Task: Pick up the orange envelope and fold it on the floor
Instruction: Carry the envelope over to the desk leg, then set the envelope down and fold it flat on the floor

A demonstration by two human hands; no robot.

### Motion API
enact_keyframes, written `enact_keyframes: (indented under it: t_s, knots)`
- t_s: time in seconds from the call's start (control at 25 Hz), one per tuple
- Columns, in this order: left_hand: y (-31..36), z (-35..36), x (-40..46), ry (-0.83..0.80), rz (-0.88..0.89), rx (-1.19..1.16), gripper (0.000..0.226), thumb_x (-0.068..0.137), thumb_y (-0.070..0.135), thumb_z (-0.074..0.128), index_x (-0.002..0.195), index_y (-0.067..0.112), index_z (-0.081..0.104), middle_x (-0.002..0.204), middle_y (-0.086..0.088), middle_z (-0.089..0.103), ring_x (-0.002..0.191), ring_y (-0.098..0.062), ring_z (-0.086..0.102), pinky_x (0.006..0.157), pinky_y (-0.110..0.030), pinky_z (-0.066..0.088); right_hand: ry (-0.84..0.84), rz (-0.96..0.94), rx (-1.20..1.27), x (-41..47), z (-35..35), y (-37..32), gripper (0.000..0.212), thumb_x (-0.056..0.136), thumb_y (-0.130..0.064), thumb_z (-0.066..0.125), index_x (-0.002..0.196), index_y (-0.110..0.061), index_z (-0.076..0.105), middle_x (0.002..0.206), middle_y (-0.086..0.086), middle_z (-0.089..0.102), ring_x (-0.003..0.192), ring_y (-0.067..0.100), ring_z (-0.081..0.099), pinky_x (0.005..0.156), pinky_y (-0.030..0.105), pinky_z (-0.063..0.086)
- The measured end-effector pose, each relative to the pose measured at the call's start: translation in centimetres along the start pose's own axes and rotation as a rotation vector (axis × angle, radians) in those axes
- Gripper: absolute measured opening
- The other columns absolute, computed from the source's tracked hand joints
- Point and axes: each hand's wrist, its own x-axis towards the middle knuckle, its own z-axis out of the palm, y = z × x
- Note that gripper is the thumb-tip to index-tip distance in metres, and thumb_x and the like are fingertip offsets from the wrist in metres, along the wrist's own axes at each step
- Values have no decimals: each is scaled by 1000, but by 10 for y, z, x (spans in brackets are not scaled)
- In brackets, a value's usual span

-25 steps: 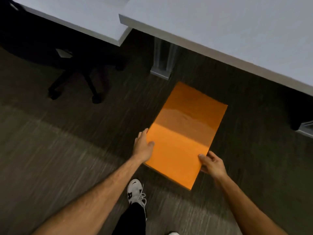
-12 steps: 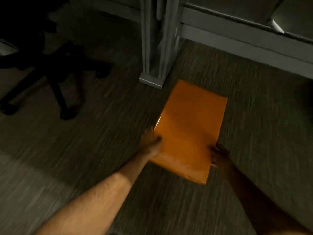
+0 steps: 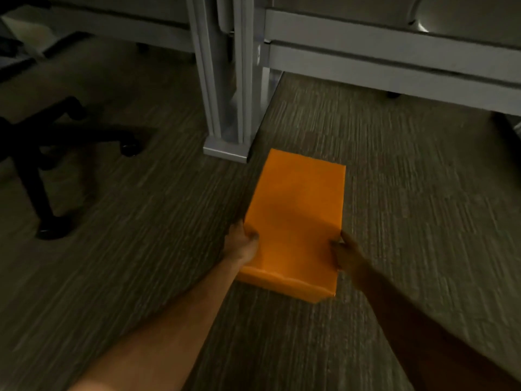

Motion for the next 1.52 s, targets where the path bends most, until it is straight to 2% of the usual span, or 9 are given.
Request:
enact_keyframes:
  t_s: [0.08,0.2,0.32,0.44,0.56,0.64,0.76,1.08,1.52]
  knots:
    - [-7,8,0,17,27,96,65,97,38,54,154,15,32,153,-15,38,138,-37,41,113,-48,35,-2,-17,-9,-2,7,6,46,104,-4,39,150,-10,36,128,38,54,102,43,61,77,51,52]
    - [-13,12,-13,75,231,315,70,101,43,41,159,19,12,165,-11,17,146,-34,25,116,-47,29,11,-101,-158,-9,13,10,61,103,-14,46,158,-13,18,154,24,37,133,41,46,106,58,42]
    - [-22,10,-29,-68,515,623,69,98,57,22,159,31,1,168,-3,-11,153,-33,-8,121,-57,15,18,-180,-542,-31,21,15,83,99,-37,51,159,-24,-6,168,10,-2,149,39,16,117,58,27]
    - [-29,5,-29,-240,612,762,79,88,77,16,152,44,-18,161,2,-33,147,-30,-31,119,-64,4,-147,-297,-861,-44,38,28,94,89,-70,40,154,-38,-20,162,1,-31,146,41,-27,118,67,7]
    - [-28,3,-24,-319,599,799,106,70,94,29,146,49,-30,155,4,-45,142,-30,-41,113,-70,-1,-280,-196,-957,-39,43,32,121,61,-96,43,141,-51,-36,148,-6,-52,127,41,-51,111,74,3]
    - [-26,4,-25,-347,590,815,121,64,91,46,145,49,-33,154,3,-47,141,-32,-41,111,-72,0,-334,-170,-1018,-37,40,28,137,55,-91,59,135,-50,-44,142,-4,-58,123,44,-55,109,77,5]
    - [-25,3,-26,-353,584,827,130,64,83,61,143,49,-36,152,3,-49,141,-33,-41,111,-74,5,-360,-169,-1077,-40,39,25,145,60,-73,76,126,-48,-51,137,-2,-63,121,45,-56,109,79,10]
    - [-25,7,-6,-321,620,795,128,65,81,63,144,49,-33,151,5,-50,142,-34,-40,108,-77,10,-292,-206,-1076,-24,41,27,149,60,-65,81,130,-48,-49,134,-6,-66,124,48,-52,106,78,21]
    - [1,10,51,-273,652,820,126,69,76,64,147,46,-30,154,0,-47,142,-34,-39,110,-77,12,-252,-238,-1054,34,42,-3,153,56,-61,86,133,-52,-46,133,-11,-65,119,41,-59,105,81,13]
